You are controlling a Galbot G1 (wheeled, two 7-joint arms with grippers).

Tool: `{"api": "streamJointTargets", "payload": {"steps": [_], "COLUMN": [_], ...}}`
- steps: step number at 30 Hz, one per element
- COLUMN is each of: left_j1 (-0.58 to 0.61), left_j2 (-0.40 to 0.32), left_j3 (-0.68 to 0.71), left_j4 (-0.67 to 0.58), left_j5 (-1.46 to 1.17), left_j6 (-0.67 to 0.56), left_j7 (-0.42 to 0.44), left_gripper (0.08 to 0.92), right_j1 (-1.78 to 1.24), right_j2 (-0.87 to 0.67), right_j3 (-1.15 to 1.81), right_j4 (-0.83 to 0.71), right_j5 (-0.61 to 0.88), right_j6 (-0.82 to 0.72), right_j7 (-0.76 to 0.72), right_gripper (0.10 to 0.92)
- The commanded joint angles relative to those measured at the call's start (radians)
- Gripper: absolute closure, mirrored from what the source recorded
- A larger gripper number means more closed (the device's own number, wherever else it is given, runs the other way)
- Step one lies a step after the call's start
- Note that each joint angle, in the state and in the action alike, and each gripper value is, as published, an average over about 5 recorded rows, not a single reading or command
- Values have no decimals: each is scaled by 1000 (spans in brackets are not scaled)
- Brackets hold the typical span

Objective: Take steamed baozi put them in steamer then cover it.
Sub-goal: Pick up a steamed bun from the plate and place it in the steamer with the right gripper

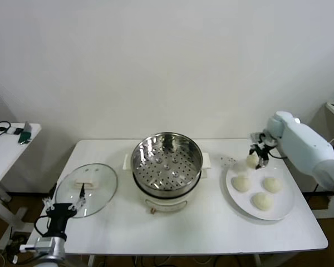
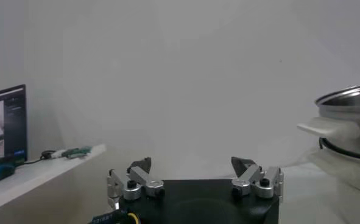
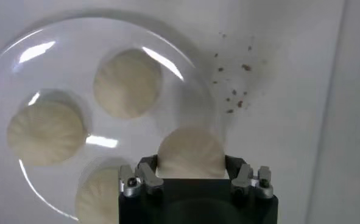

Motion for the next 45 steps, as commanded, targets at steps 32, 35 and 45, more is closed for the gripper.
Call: {"api": "streamJointTargets", "payload": {"steps": [32,35,45], "left_j1": [22,20,18], "left_j2": [6,11,13], "left_j3": [33,29,35], "left_j4": [-41,-47,-67], "left_j5": [-16,-15,-15], "left_j6": [20,23,34], "left_j7": [1,0,-1], "left_gripper": [177,177,177], "right_j1": [189,165,96], "right_j2": [431,453,488], "right_j3": [-263,-258,-248], "right_j4": [334,302,231], "right_j5": [-170,-191,-248], "right_j6": [283,296,317], "right_j7": [49,53,56], "right_gripper": [298,296,296]}}
